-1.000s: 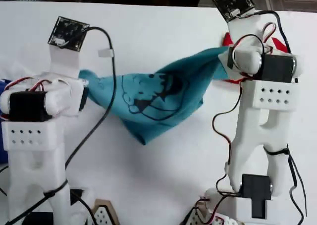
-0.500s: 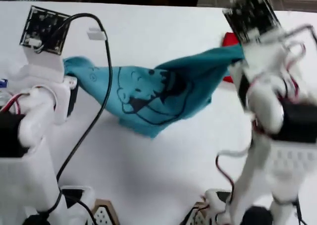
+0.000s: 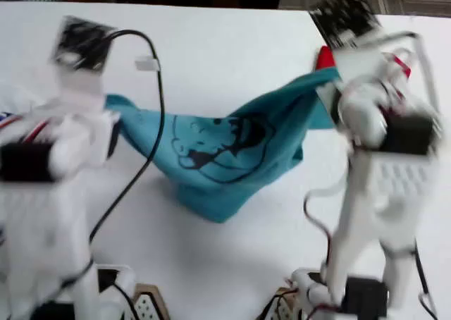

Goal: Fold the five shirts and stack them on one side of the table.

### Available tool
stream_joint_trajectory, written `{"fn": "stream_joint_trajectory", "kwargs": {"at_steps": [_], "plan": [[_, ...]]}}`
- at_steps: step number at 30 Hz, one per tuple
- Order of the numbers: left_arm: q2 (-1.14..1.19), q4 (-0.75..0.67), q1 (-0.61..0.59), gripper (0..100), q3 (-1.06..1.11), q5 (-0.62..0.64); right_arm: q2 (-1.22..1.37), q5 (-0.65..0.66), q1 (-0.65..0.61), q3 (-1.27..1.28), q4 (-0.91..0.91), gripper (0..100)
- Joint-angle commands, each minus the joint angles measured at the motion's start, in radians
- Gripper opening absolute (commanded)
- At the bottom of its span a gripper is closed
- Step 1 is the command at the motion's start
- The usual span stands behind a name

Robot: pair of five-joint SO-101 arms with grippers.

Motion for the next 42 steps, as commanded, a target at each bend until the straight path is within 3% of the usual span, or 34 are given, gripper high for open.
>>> {"fn": "stream_joint_trajectory", "kwargs": {"at_steps": [1, 7, 10, 16, 19, 27, 33, 42], "plan": [[0.095, -0.186, 0.006, 2, 0.13, 0.002, 0.16, -0.005, -0.016, 0.077, -0.188, 2.0], [0.311, -0.446, 0.006, 2, 0.197, 0.002, 0.492, -0.006, -0.054, 0.112, -0.447, 2.3], [0.402, -0.529, 0.005, 2, 0.197, 0.002, 0.605, -0.006, -0.067, 0.057, -0.489, 3.2], [0.508, -0.591, -0.051, 2, 0.197, 0.002, 0.651, -0.186, -0.058, -0.153, -0.278, 28.6], [0.517, -0.592, -0.078, 2, 0.197, 0.002, 0.634, -0.181, -0.079, -0.256, -0.113, 36.2], [0.519, -0.588, -0.092, 2, 0.171, 0.002, 0.561, -0.187, -0.153, -0.342, 0.171, 28.1], [0.52, -0.614, -0.089, 2, 0.171, 0.002, 0.467, -0.186, -0.234, -0.33, 0.303, 27.9], [0.52, -0.618, -0.091, 2, 0.171, 0.002, 0.234, -0.181, -0.444, 0.103, 0.282, 27.9]]}}
